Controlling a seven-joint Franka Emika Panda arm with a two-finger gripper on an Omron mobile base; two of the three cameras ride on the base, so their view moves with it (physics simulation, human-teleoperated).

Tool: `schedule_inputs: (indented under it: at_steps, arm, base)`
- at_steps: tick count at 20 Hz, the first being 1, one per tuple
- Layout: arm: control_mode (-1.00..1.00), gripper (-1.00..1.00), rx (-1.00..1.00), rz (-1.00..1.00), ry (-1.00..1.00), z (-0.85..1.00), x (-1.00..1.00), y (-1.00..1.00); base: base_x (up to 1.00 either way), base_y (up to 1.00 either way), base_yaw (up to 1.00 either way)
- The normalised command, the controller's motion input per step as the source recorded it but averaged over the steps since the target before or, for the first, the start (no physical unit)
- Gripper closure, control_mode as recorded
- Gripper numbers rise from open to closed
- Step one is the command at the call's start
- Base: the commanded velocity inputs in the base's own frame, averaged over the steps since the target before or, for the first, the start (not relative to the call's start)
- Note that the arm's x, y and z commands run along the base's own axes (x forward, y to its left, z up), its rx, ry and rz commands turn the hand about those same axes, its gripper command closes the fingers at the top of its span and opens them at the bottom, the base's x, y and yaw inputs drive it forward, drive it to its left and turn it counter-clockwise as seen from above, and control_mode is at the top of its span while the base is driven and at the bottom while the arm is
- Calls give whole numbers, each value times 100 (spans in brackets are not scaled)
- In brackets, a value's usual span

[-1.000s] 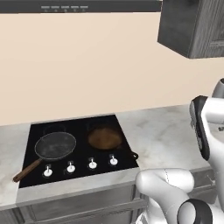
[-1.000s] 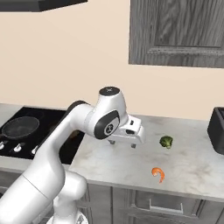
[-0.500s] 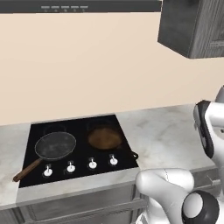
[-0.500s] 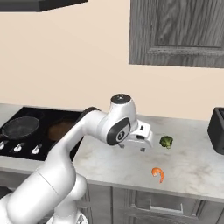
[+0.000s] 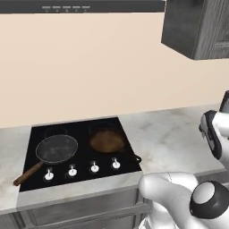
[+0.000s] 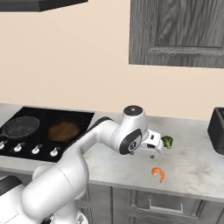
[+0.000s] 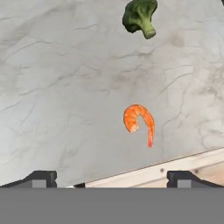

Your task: Place both pans onto different burners. Then place the broccoli and the shrimp on different pans.

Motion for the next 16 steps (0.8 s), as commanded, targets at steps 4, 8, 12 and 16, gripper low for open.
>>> schedule_inputs:
  at_steps: [4,8,12,16]
  arm:
    - [-100,-100,0,0,0,-33,5,-38]
    - [-100,-100,2,0,0,-34,0,-28]
    - [-100,-100,1,0,0,-28,0,-18]
    - [-100,-100,0,0,0,-27,0,-13]
  base:
    - [0,0,0]
    - [0,0,0]
    - [0,0,0]
    - [0,0,0]
